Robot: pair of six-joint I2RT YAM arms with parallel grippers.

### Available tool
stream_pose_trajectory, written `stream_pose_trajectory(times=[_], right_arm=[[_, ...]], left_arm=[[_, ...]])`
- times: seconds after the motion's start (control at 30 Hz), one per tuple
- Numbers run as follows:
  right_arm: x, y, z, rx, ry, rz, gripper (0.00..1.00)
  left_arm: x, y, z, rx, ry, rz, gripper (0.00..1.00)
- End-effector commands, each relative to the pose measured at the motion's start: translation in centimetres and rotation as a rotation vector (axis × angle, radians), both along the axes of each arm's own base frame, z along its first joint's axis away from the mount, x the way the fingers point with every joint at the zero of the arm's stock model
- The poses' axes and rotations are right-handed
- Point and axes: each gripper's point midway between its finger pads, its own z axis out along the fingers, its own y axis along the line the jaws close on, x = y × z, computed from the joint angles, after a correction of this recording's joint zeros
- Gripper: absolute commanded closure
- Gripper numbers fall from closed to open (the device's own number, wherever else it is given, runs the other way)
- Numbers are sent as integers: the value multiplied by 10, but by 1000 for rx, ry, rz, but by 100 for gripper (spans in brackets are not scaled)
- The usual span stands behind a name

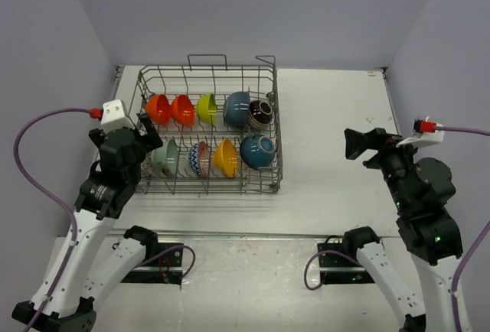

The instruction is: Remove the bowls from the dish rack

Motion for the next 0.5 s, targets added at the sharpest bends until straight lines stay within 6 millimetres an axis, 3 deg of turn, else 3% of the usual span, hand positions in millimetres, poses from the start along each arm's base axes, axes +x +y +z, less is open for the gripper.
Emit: stream_pose_trajectory(times=[0.0,0.17,0.27,0.33,0.47], right_arm=[[-1,6,13,33,-63,30,1],[-2,12,18,63,-61,56,1],[-12,38,33,111,-136,210,1],[-33,59,56,120,-265,365,1],[-37,78,65,132,-260,477,1]], left_arm=[[7,0,7,-18,-43,21,0],[9,-2,8,-19,-40,18,0],[8,-1,6,-18,-40,21,0],[7,1,5,-19,-41,28,0],[6,0,5,-27,-48,23,0]])
